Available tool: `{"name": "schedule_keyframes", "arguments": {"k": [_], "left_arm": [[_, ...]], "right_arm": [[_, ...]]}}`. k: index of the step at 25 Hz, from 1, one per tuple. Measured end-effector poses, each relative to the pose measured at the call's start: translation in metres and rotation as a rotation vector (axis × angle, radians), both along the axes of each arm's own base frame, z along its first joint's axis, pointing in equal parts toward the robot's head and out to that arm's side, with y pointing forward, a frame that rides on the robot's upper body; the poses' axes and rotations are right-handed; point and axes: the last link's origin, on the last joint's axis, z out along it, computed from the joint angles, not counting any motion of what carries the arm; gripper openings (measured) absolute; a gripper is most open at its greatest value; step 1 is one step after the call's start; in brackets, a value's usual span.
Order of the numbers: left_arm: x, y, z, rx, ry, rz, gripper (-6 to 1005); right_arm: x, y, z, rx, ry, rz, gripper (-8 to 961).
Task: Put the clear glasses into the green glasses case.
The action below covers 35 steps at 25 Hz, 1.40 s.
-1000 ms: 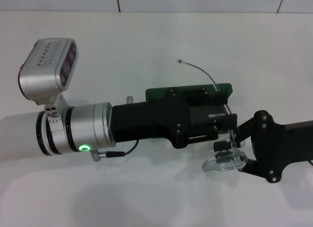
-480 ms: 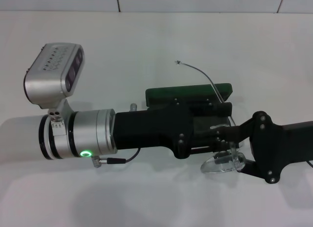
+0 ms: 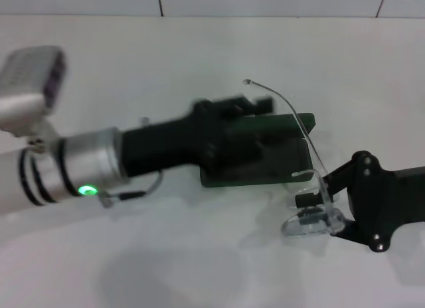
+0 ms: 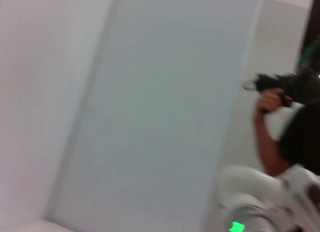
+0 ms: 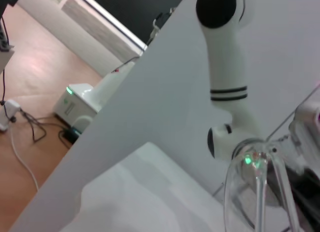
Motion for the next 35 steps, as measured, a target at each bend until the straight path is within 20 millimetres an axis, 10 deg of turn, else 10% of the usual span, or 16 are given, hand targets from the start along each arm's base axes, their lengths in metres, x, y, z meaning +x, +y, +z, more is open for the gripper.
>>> {"name": "schedule_keyframes", "arguments": {"k": [10, 20, 35], "left_arm": [[-0.048, 0.004, 0.028, 0.269, 0.053, 0.111, 564], [-0.023, 0.001, 0.006, 0.464, 0.058, -0.066, 564], [-0.007, 0.005, 0.012, 0.534, 0.011, -0.152, 564]], "right_arm": [[-0.023, -0.007, 0.020, -0.127, 0.216, 0.030, 116], [-0.061, 0.022, 0.009, -0.435, 0.307, -0.203, 116], [-0.059, 0.031, -0.018, -0.607, 0.255, -0.495, 116]]}}
